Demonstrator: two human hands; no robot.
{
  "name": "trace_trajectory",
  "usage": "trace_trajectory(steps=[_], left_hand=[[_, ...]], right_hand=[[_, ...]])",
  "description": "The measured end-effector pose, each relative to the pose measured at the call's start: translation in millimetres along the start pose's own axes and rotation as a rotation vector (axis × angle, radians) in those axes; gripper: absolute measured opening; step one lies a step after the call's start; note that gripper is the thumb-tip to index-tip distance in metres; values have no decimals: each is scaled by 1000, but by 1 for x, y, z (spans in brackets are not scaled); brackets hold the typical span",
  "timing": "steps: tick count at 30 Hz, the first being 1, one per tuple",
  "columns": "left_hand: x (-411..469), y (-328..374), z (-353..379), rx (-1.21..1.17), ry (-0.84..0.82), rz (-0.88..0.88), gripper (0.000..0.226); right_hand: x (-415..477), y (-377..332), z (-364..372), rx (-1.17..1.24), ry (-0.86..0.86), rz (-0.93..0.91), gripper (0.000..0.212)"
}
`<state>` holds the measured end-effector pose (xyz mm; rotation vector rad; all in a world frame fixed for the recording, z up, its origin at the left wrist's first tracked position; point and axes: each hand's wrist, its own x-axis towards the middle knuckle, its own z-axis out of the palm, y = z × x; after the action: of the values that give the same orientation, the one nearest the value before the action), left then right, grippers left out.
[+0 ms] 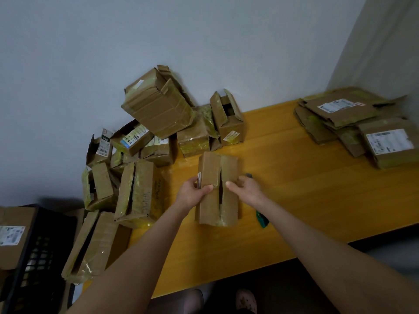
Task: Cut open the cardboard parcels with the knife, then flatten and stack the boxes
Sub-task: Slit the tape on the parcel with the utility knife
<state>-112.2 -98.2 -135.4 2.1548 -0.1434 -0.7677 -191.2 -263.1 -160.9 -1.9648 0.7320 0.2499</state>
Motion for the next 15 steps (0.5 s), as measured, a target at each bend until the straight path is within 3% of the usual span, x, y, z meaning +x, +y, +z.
trace_trajectory(steps=[3,6,11,15], left_hand=[[4,-7,-9,-9,21,-25,66],[11,-13,-15,-3,10,-42,68],[19,-21,-19,6,-20,-50,71],[20,-23,-23,8,37,-46,72]], right_hand=[[3,18,-5,-271,170,127,54],[0,38,-3,-504,174,310,52],[4,64,13,-604,186,344,35],[5,53,16,-442,131,287,28]])
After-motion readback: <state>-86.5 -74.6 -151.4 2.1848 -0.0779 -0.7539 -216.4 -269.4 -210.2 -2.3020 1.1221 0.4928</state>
